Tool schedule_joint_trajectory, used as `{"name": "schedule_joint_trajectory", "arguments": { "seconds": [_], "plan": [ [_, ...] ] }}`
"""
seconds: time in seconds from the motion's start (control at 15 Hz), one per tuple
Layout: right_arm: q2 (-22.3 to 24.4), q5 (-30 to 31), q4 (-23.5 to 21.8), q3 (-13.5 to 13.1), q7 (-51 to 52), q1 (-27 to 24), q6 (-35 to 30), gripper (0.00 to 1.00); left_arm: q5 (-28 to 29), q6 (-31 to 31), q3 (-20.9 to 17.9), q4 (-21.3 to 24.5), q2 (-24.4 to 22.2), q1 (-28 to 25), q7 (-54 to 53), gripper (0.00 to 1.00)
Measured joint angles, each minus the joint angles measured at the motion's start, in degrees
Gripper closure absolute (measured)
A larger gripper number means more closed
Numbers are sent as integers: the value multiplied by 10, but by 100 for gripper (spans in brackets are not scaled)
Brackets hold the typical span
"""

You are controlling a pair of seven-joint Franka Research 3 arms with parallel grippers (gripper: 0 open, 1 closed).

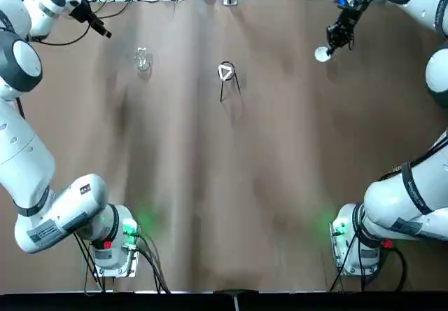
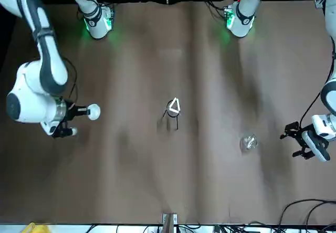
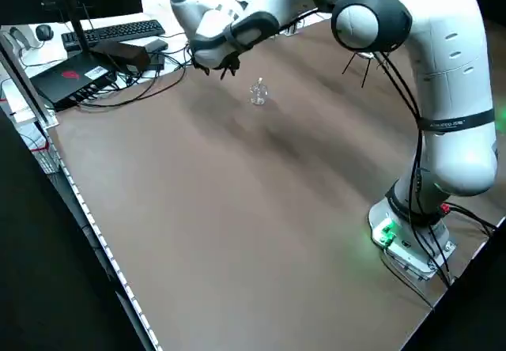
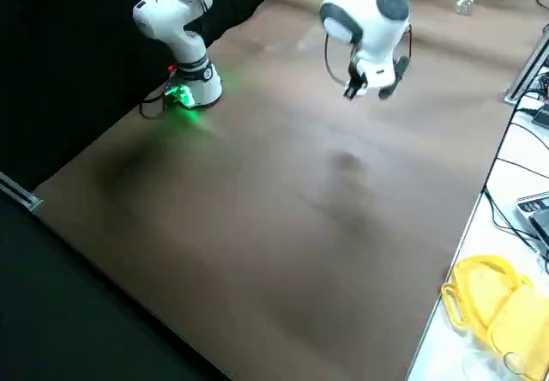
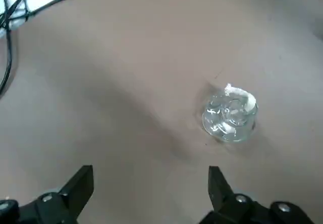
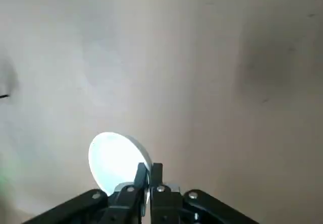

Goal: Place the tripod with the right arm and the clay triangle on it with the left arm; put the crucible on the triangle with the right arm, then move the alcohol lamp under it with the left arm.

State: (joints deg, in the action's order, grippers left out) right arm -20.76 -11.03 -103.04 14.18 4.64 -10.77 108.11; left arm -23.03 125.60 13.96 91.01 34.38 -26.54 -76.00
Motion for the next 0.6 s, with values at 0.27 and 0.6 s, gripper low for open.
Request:
{"name": "schedule_joint_trajectory", "arguments": {
  "seconds": [0.27,0.6],
  "plan": [
    [12,-14,-3,54,-75,4,-3,94,-139,0,-1,-1,37,-24,-220,0],
    [13,-88,1,85,-145,19,-1,94,-244,-23,-2,0,77,-48,-381,0]
  ]
}}
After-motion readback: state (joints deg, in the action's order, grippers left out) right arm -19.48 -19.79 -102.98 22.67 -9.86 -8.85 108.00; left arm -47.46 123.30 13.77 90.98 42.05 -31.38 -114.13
